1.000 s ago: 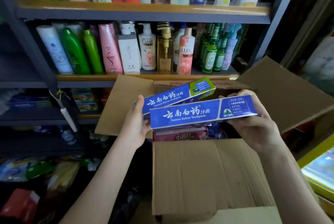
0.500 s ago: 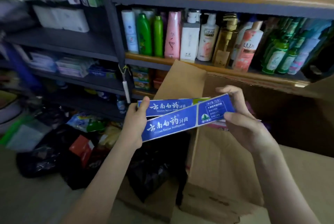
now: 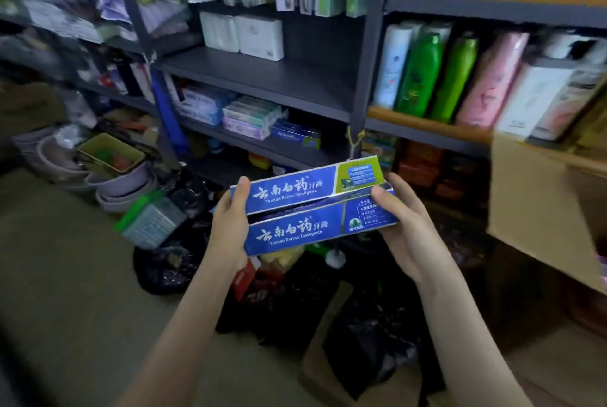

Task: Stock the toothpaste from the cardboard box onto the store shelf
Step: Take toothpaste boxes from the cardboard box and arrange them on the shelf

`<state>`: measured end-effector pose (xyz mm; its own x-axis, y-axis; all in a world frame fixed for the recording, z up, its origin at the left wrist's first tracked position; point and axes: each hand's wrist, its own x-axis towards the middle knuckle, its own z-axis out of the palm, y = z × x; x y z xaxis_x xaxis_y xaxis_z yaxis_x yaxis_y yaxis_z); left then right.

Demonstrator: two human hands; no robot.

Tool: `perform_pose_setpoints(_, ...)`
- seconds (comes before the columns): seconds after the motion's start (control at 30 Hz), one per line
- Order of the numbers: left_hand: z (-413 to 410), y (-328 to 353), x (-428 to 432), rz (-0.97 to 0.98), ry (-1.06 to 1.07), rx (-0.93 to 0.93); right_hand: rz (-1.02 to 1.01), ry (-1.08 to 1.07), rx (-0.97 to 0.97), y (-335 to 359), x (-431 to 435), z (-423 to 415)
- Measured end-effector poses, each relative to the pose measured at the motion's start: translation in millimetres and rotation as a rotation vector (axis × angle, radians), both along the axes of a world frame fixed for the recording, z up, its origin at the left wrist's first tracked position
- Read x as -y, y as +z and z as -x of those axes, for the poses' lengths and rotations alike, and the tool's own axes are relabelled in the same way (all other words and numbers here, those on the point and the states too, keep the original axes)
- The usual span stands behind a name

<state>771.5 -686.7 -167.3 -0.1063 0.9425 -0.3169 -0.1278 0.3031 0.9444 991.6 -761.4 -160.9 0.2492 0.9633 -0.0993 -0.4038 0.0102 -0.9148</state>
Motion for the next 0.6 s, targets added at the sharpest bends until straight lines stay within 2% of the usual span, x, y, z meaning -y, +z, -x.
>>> perform_pose_setpoints(0.1,40.0,-6.4,-39.8,0.004,-0.002,0.012,0.021,0.013,-0.027,-4.1,-44.2,41.2)
perform_pose_setpoints(0.27,81.8,-14.2,-102.0,-0.009,-0.022,0.019,0.073,0.095,0.101,-10.7,-108.4,81.0)
perform_pose_setpoints(0.5,117.6,-26.6,-207.9,-0.066,-0.145,0.010,0.168,0.073,0.155,-29.3,-210.3,90.8)
perform_pose_setpoints(0.6,119.7,-36.1,-261.7,-0.079,-0.238,0.046,0.166,0.028,0.249,-53.5,-263.2,91.3)
